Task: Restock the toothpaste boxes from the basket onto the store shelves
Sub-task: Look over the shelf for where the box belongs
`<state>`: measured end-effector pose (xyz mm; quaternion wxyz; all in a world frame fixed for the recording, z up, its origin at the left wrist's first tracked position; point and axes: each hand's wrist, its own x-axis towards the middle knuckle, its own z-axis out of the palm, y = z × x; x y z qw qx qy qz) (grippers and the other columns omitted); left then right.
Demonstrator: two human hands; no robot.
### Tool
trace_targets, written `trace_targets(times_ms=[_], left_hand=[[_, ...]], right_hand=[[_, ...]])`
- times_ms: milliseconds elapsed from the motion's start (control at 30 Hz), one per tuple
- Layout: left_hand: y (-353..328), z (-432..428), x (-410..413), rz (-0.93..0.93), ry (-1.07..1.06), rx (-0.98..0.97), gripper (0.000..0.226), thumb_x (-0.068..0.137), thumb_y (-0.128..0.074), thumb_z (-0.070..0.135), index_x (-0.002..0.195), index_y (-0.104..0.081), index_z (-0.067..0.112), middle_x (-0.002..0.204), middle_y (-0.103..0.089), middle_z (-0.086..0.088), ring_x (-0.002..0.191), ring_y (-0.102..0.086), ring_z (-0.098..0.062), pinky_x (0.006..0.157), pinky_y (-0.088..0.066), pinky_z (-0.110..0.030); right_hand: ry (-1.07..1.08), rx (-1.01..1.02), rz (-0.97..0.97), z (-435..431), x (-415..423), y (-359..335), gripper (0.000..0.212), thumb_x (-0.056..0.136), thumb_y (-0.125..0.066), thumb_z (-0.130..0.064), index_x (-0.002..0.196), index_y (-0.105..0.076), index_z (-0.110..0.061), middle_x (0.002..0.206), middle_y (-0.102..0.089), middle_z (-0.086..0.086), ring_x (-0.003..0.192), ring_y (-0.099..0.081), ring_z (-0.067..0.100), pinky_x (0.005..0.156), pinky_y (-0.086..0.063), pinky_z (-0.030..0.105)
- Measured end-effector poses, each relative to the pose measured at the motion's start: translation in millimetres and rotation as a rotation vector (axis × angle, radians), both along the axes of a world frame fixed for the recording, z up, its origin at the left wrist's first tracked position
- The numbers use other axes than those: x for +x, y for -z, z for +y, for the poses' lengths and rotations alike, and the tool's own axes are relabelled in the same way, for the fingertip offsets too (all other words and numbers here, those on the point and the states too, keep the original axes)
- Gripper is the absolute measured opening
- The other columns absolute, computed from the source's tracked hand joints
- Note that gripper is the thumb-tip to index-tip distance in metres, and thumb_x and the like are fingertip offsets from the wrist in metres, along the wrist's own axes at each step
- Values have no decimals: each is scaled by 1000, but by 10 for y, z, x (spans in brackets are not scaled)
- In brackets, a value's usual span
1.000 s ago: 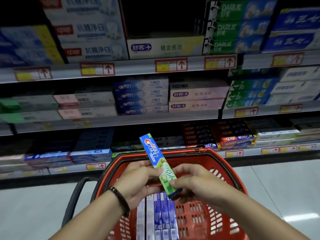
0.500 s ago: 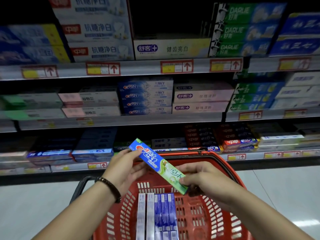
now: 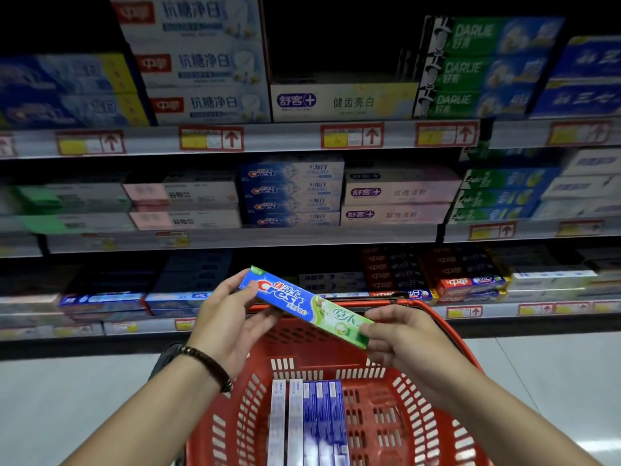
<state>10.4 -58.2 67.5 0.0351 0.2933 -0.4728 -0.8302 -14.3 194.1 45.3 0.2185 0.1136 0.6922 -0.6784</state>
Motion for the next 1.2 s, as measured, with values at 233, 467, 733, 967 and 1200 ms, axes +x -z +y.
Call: trace_targets(times_ms=[233,467,733,967,1200], left_hand=[[6,-65,14,50,-37,-3,22,104,-60,9,124,-63,18,108,-78,-15,93,-78,-32,81,-61,-45],[-2,-65,10,80,-67,-54,17,103,-61,8,117,-65,17,105,-78,-16,98,-77,-34,84,-61,-46],[-1,-151,7,84,-127,-327,15,101,-66,14,108,-74,24,112,-76,-8,101,-76,-20,86,-62,-44],[22,-266,-1,85,-121,-496,17,99,-69,13,106,-75,28,106,-78,0,100,-76,-20,88,-62,-48],[1,-294,-95,114,-137,-527,17,98,-69,10,110,-73,21,104,-76,-1,94,-72,-12,73,-57,-28]], right_hand=[[62,-1,47,-60,16,21,18,98,-75,-10,113,-66,-3,91,-81,16,90,-80,32,99,-59,58],[179,-41,112,-116,10,-29,12,98,-72,0,109,-69,-2,100,-80,17,87,-81,26,80,-63,37],[241,70,223,-234,-59,15,12,95,-75,-2,92,-79,-13,93,-81,9,87,-78,23,76,-62,36],[268,151,294,-313,-120,-26,14,94,-78,-8,87,-82,-20,84,-80,1,88,-77,27,85,-62,50],[341,75,335,-434,-217,-70,13,90,-84,-19,101,-78,-23,90,-81,-4,93,-78,15,98,-61,48]])
